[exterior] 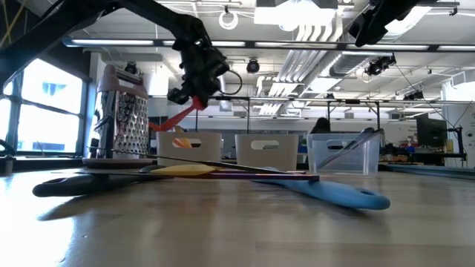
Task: Pick & Place Kitchen Items
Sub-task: Put the red spatula into the left white bin
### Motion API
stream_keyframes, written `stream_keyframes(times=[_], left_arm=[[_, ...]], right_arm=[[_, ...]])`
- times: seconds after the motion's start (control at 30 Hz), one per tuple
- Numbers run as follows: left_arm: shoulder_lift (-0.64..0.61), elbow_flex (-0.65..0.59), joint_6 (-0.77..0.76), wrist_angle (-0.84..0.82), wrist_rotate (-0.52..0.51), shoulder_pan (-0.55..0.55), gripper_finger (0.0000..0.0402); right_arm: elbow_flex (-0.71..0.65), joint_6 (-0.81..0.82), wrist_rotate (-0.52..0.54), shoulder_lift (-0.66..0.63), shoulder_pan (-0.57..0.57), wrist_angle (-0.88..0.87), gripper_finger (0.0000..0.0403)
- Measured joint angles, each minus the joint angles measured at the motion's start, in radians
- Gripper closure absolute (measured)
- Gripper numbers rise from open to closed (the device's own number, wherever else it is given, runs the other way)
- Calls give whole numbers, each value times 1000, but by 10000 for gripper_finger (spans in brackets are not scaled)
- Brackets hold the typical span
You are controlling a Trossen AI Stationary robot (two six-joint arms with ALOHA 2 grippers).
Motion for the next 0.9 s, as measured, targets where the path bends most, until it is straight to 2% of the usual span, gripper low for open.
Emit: stream_keyframes(times=[0.13, 0.27, 0.33, 0.4, 0.5, 0.67, 0.73, 0.8, 0.9], left_arm=[[0, 83, -19, -34, 58, -8, 388], [-1, 177, -44, -33, 258, -15, 388], [-1, 225, -73, 38, 356, -28, 388], [-4, 257, -109, 163, 424, -54, 388], [-24, 237, -267, 466, 525, -104, 388], [-26, 236, -514, 966, 630, -197, 388], [-26, 236, -615, 1139, 680, -228, 388], [-25, 237, -721, 1259, 694, -251, 388], [-21, 236, -806, 1342, 684, -276, 388]], right_arm=[[0, -31, 0, 0, 0, 21, 210], [0, -128, 9, -1, 0, 77, 210], [1, -190, 29, -4, 0, 126, 210], [2, -238, 72, -7, 2, 190, 210], [2, -294, 192, -21, 21, 294, 211], [3, -473, 527, -71, 119, 491, 227], [3, -585, 619, -86, 162, 542, 233], [3, -688, 663, -97, 207, 580, 236], [3, -814, 712, -101, 279, 606, 237]])
